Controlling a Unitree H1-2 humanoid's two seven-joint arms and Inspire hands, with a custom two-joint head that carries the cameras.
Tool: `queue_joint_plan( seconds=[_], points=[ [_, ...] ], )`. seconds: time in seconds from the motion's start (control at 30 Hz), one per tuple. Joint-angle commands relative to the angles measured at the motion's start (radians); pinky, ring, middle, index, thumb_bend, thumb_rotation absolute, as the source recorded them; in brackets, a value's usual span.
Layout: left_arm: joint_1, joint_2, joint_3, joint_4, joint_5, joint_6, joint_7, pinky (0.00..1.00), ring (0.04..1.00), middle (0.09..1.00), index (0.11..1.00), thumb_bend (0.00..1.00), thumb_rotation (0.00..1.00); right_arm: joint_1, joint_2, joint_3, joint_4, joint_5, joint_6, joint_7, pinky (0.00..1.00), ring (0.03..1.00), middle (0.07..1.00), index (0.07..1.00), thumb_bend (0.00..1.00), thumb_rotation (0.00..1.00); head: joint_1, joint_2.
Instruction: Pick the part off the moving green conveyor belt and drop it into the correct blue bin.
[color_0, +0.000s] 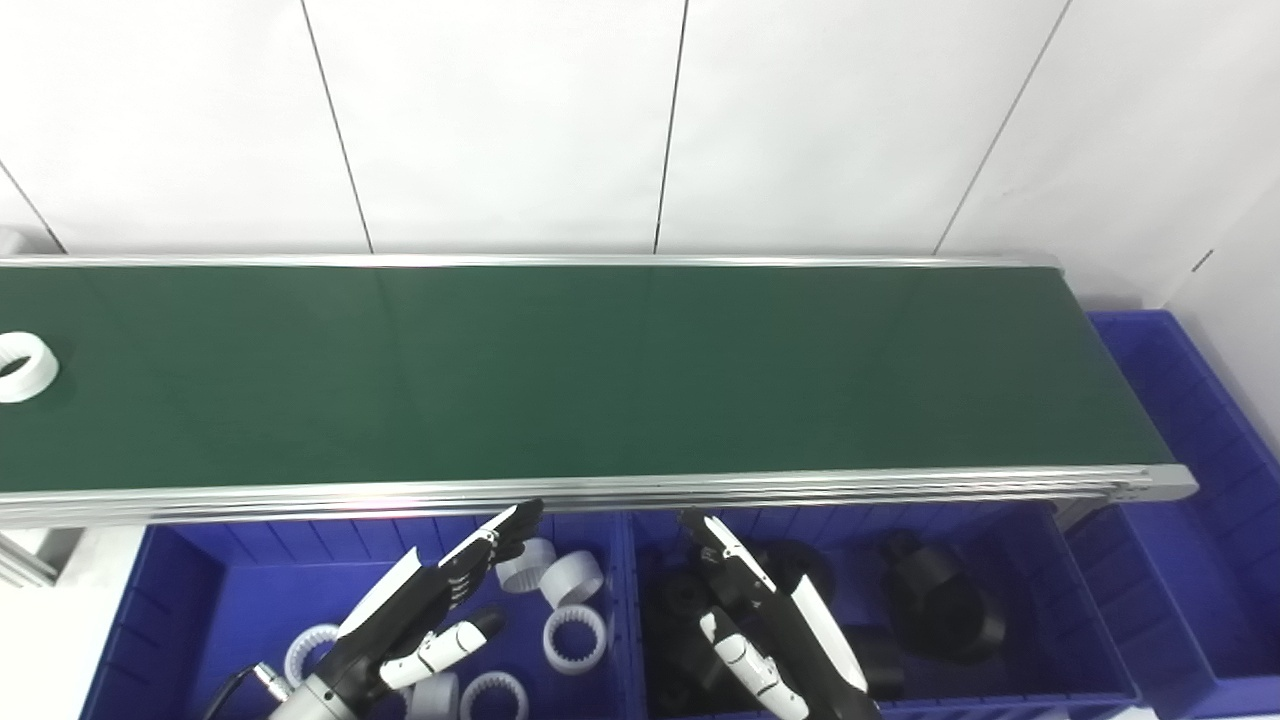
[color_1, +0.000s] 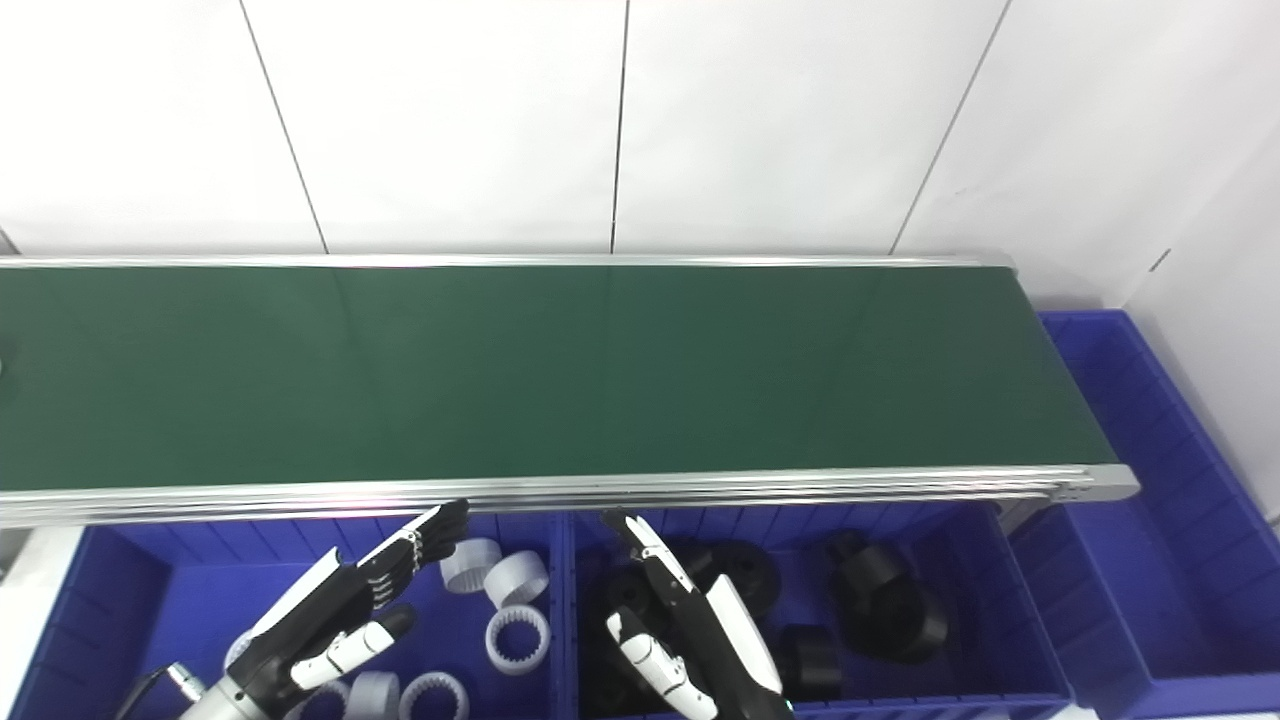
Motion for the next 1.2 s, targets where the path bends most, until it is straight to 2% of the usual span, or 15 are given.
queue_joint_plan(
  seconds=[0.0, 0.6, 0.93, 0.97, 1.0, 1.03, 1.1, 1.17],
  points=[
    [-0.006, 0.002, 0.004, -0.031, -0.012, -0.040, 0.006, 0.94, 0.969, 0.977, 0.961, 0.40, 0.80, 0.000, 0.004, -0.001, -0.039, 0.007, -0.021, -0.006, 0.91, 0.948, 0.972, 0.944, 0.37, 0.99, 0.001, -0.001],
    [0.010, 0.004, 0.000, -0.056, -0.016, -0.038, 0.008, 0.93, 0.959, 0.969, 0.955, 0.41, 0.81, 0.005, 0.008, 0.004, -0.037, -0.001, -0.021, -0.005, 0.89, 0.937, 0.969, 0.943, 0.37, 0.98, 0.011, 0.017],
    [0.005, 0.012, 0.002, -0.051, -0.009, -0.039, 0.006, 0.94, 0.966, 0.973, 0.962, 0.39, 0.81, -0.001, 0.014, 0.008, -0.018, -0.002, -0.030, -0.008, 0.90, 0.942, 0.970, 0.947, 0.37, 1.00, 0.018, 0.013],
    [0.005, 0.009, -0.001, -0.049, -0.009, -0.039, 0.005, 0.94, 0.966, 0.973, 0.962, 0.39, 0.81, -0.001, 0.011, 0.007, -0.017, -0.002, -0.030, -0.007, 0.90, 0.942, 0.970, 0.947, 0.37, 1.00, 0.049, -0.001],
    [0.004, 0.008, -0.003, -0.048, -0.009, -0.039, 0.005, 0.94, 0.966, 0.973, 0.962, 0.39, 0.80, 0.000, 0.009, 0.006, -0.016, -0.001, -0.029, -0.006, 0.90, 0.943, 0.970, 0.947, 0.37, 1.00, 0.049, -0.001],
    [0.005, 0.002, -0.005, -0.046, 0.006, -0.039, 0.012, 0.94, 0.967, 0.973, 0.962, 0.39, 0.80, 0.003, 0.005, 0.005, -0.012, 0.002, -0.031, -0.005, 0.91, 0.944, 0.970, 0.947, 0.37, 1.00, 0.100, -0.030],
    [0.011, -0.008, -0.011, -0.047, 0.052, -0.039, 0.037, 0.92, 0.951, 0.961, 0.952, 0.39, 0.77, 0.009, -0.004, 0.000, -0.001, 0.008, -0.043, -0.007, 0.91, 0.946, 0.971, 0.951, 0.38, 1.00, 0.144, -0.063],
    [0.014, -0.016, -0.019, -0.042, 0.078, -0.039, 0.056, 0.89, 0.930, 0.943, 0.933, 0.39, 0.70, 0.015, -0.010, -0.004, 0.013, 0.013, -0.059, -0.012, 0.91, 0.947, 0.971, 0.951, 0.38, 1.00, 0.185, -0.099]
  ],
)
